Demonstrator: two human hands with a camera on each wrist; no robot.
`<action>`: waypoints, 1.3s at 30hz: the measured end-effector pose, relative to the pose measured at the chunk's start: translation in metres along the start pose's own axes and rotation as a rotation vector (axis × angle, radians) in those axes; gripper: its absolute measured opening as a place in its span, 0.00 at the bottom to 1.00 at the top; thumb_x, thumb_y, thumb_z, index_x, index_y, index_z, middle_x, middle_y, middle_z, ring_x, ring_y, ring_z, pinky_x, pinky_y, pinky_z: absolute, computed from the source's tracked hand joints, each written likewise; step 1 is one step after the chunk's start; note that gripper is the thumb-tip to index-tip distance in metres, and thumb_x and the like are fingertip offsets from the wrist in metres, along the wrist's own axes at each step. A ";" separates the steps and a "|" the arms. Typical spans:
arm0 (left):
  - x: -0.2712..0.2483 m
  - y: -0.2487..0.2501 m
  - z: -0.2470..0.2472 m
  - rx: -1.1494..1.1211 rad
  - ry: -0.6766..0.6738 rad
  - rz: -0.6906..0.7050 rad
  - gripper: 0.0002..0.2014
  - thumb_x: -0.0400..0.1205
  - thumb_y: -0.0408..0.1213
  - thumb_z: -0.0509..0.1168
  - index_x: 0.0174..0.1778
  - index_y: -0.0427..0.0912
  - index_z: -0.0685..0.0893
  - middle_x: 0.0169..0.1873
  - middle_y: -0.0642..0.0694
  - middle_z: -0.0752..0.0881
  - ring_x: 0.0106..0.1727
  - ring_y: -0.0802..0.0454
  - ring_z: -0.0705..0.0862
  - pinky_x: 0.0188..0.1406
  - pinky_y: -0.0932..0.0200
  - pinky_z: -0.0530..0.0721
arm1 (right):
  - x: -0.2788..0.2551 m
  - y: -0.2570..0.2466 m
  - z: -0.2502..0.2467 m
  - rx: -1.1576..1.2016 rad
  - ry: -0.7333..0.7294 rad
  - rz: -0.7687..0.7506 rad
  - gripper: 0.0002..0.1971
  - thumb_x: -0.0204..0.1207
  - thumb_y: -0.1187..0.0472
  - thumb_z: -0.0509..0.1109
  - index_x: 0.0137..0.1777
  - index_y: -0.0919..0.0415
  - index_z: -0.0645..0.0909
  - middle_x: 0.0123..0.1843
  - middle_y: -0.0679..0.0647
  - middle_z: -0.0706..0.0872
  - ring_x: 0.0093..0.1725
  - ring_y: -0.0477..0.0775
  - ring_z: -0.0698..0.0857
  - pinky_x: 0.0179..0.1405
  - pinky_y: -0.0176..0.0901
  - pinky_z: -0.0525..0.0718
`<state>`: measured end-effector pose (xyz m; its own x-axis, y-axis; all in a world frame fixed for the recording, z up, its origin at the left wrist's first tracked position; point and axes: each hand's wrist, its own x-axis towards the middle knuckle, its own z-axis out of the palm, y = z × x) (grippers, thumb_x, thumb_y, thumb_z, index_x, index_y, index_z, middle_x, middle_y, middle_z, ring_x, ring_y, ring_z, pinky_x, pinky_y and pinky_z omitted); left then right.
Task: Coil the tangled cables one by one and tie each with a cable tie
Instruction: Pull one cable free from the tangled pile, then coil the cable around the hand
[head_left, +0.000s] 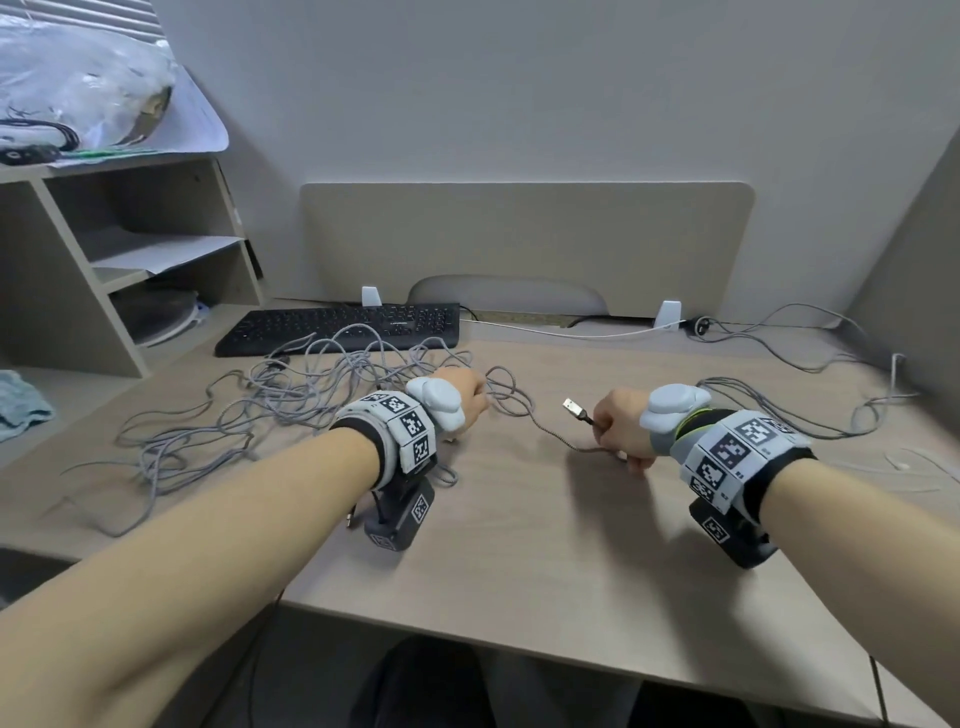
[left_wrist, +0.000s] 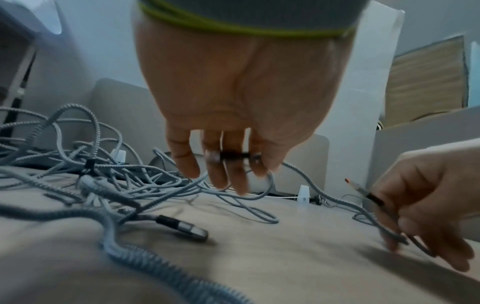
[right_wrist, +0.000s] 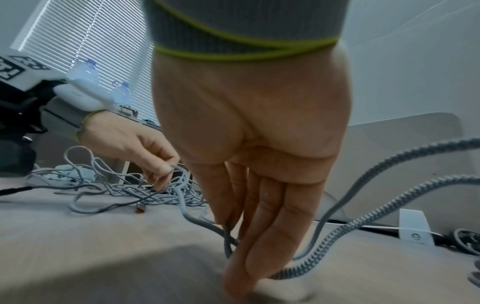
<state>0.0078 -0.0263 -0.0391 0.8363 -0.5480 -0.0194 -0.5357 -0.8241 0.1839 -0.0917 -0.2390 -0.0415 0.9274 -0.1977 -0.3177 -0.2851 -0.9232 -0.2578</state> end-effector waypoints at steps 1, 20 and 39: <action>0.000 0.001 0.000 -0.050 0.016 -0.010 0.12 0.88 0.44 0.58 0.42 0.42 0.76 0.37 0.45 0.82 0.39 0.45 0.79 0.39 0.58 0.72 | 0.000 -0.004 -0.001 -0.008 0.018 -0.021 0.12 0.74 0.69 0.55 0.38 0.57 0.78 0.30 0.56 0.86 0.26 0.60 0.85 0.30 0.44 0.84; -0.001 0.017 -0.029 -1.217 0.078 -0.142 0.15 0.86 0.43 0.63 0.35 0.46 0.70 0.22 0.51 0.62 0.20 0.55 0.56 0.18 0.68 0.58 | -0.003 -0.029 -0.011 -0.031 0.298 -0.130 0.28 0.75 0.46 0.71 0.73 0.51 0.69 0.68 0.55 0.77 0.65 0.62 0.79 0.65 0.58 0.77; 0.051 0.051 -0.014 -1.782 -0.090 0.004 0.10 0.84 0.48 0.66 0.51 0.45 0.85 0.20 0.55 0.56 0.15 0.61 0.53 0.13 0.67 0.49 | 0.035 -0.020 -0.043 0.133 0.289 -0.202 0.16 0.82 0.56 0.58 0.51 0.64 0.85 0.30 0.56 0.90 0.39 0.61 0.87 0.41 0.50 0.85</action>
<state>0.0247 -0.0939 -0.0169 0.7942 -0.6053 -0.0534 0.2751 0.2797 0.9198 -0.0435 -0.2416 -0.0086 0.9928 -0.1182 0.0178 -0.1004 -0.9060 -0.4112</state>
